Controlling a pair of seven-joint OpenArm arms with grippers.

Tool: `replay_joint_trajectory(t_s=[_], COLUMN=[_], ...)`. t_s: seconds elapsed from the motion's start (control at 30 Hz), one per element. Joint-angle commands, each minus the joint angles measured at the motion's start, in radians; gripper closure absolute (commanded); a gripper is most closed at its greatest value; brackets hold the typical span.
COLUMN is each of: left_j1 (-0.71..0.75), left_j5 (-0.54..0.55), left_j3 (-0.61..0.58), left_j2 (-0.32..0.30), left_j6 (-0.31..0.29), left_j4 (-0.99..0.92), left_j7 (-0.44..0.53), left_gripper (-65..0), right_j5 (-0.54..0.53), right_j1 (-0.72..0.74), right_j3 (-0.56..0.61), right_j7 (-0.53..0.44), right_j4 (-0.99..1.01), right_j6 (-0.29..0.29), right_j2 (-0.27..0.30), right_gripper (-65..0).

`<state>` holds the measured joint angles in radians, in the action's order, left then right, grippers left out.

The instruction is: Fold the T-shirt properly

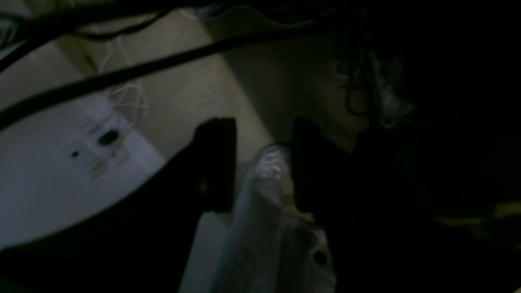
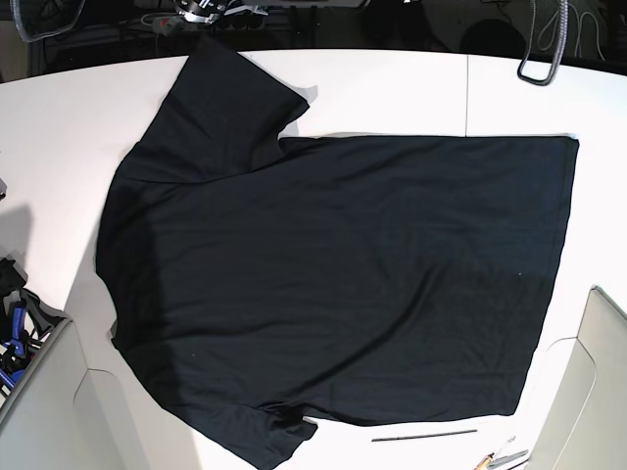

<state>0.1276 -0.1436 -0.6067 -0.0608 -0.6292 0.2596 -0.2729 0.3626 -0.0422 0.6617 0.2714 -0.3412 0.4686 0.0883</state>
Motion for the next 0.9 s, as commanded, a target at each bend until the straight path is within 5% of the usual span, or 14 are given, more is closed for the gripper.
replay_joint_trajectory(t_s=[0.0,0.4,0.57,0.77,0.87], left_j1=[0.016,0.156,0.233,0.323,0.370], left_j5=[-0.003,0.082,0.103,0.103,0.102], left_j3=[-0.001,0.000,0.014,0.152,0.242], left_j2=[0.008,-0.071,-0.142,-0.183,-0.192], left_j6=[-0.034,-0.028,0.066,0.063,0.005], left_j4=[0.003,0.226,0.368,0.481,0.544], left_j7=[0.000,0.023,0.020,0.008,0.007], left_gripper=[-15.9,-16.0,-16.0,-15.9,-15.9], right_j5=[-0.010,-0.120,-0.127,-0.258,-0.296], right_j1=[-0.006,-0.119,-0.231,-0.351,-0.394], right_j3=[0.000,0.000,0.000,-0.002,-0.006], right_j7=[0.006,0.006,0.006,0.037,0.098], right_j4=[-0.006,-0.187,-0.370,-0.594,-0.697], right_j6=[0.034,0.060,0.059,0.059,0.059], right_j2=[0.008,0.144,0.246,0.369,0.414], right_gripper=[-22.9,-22.9,-22.9,-22.9,-22.9])
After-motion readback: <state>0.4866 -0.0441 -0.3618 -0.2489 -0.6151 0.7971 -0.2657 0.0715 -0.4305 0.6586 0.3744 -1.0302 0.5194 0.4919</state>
